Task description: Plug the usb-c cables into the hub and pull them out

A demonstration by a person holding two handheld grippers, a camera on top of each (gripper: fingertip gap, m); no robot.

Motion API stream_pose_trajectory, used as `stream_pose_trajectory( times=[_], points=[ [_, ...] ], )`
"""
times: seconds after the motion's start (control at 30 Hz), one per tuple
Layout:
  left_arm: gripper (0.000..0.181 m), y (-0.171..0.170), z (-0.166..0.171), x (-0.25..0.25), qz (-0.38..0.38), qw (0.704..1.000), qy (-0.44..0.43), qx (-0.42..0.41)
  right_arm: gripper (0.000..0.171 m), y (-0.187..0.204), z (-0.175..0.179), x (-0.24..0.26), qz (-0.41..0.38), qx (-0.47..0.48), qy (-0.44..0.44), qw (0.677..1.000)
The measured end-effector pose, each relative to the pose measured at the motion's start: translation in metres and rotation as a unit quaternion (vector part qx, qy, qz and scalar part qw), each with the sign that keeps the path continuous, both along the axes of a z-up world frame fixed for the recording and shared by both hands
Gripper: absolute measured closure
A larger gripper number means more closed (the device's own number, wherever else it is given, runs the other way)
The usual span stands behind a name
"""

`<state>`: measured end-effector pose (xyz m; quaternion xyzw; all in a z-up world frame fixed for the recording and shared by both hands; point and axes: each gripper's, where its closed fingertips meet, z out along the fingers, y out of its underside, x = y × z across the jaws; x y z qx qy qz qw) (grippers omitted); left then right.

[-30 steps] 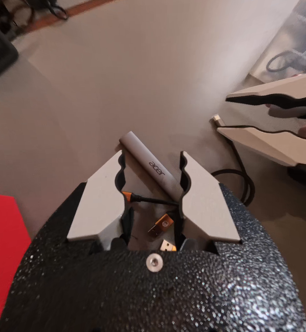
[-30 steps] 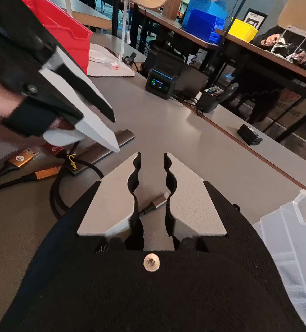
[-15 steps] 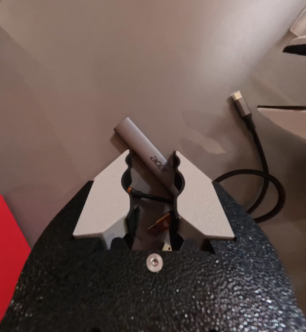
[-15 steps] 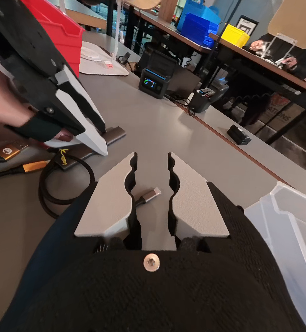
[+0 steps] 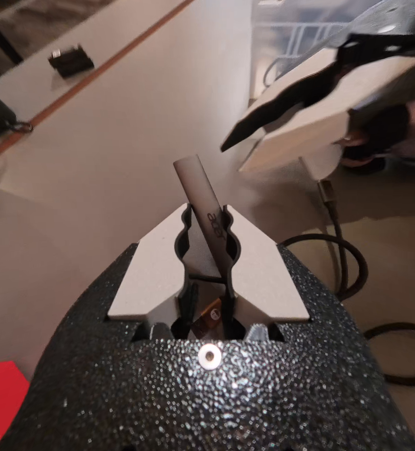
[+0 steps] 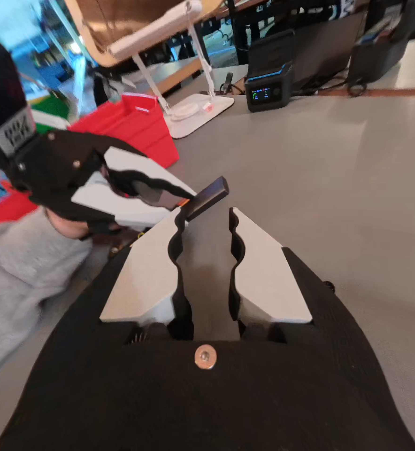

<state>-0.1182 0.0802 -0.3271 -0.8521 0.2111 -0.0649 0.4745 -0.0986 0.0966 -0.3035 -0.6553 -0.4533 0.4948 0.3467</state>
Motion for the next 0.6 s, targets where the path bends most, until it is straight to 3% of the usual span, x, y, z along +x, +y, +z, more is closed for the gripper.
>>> stream_pose_trajectory(
  times=[0.03,0.13,0.23,0.3,0.37,0.5,0.6],
  points=[
    [0.158,-0.003,0.004,0.002,-0.010,1.000,0.001,0.015,0.137,0.000,0.001,-0.002,-0.002,-0.035,0.005,0.999],
    [0.158,-0.011,0.014,0.012,-0.052,0.997,0.011,0.061,0.147,-0.009,0.011,-0.009,0.026,-0.117,0.043,0.992],
    [0.158,-0.018,0.022,0.019,-0.081,0.991,0.043,0.098,0.158,-0.016,0.016,-0.009,0.053,-0.137,0.055,0.988],
    [0.139,-0.020,0.030,0.023,-0.086,0.989,0.028,0.119,0.162,-0.020,0.030,-0.004,0.071,-0.131,0.083,0.985],
    [0.121,-0.019,0.042,0.020,-0.068,0.988,-0.014,0.139,0.163,-0.019,0.054,0.005,0.074,-0.091,0.125,0.985],
    [0.085,-0.019,0.067,0.010,-0.042,0.975,-0.118,0.181,0.164,-0.014,0.110,0.034,0.046,0.083,0.189,0.977],
    [0.094,-0.027,0.098,0.017,-0.059,0.950,-0.203,0.230,0.164,-0.017,0.150,0.057,0.019,0.180,0.248,0.952]
  ],
)
